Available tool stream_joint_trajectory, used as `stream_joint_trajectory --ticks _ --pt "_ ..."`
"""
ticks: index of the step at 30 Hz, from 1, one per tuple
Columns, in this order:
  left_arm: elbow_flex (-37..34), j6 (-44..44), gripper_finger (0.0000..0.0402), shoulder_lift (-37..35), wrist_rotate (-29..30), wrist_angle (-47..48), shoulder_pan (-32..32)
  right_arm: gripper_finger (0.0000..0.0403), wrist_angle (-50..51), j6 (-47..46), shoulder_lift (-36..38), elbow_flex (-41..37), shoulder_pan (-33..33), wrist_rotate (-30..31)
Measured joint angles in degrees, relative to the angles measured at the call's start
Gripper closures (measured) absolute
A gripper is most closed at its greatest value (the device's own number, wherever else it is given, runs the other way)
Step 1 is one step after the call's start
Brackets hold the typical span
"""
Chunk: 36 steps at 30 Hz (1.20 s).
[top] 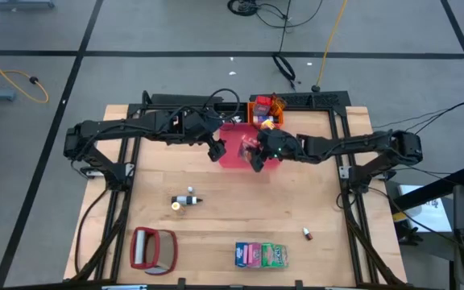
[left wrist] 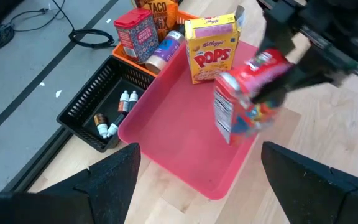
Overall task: Pick & Place Kitchen Items
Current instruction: Put the red cereal box into the pink bin
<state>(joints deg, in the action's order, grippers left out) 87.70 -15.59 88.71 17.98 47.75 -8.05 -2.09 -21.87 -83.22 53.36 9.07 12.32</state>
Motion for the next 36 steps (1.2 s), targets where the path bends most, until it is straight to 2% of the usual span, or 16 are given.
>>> stream_joint_trajectory --ticks 6,15,21,33,36 --pt "0.00 0.06 0.0066 0.00 0.02 0.00 0.00 0.0307 3.71 -0.67 -0.04 0.00 3.09 7.43" --pt "0.00 0.22 0.0066 0.00 0.08 -0.02 0.00 0.0307 4.20 -2.99 -0.07 0.00 7.09 14.91" --pt "0.00 0.22 0.0066 0.00 0.09 -0.02 0.00 0.0307 3.17 -6.13 -1.24 0.00 8.28 16.18" --pt "0.00 0.42 0.0066 0.00 0.11 -0.02 0.00 0.0307 0.59 -5.80 -7.85 0.00 7.76 16.53" --pt "0.00 0.39 0.0066 0.00 0.11 -0.02 0.00 0.0307 0.10 -7.77 -7.87 0.00 7.80 18.69"
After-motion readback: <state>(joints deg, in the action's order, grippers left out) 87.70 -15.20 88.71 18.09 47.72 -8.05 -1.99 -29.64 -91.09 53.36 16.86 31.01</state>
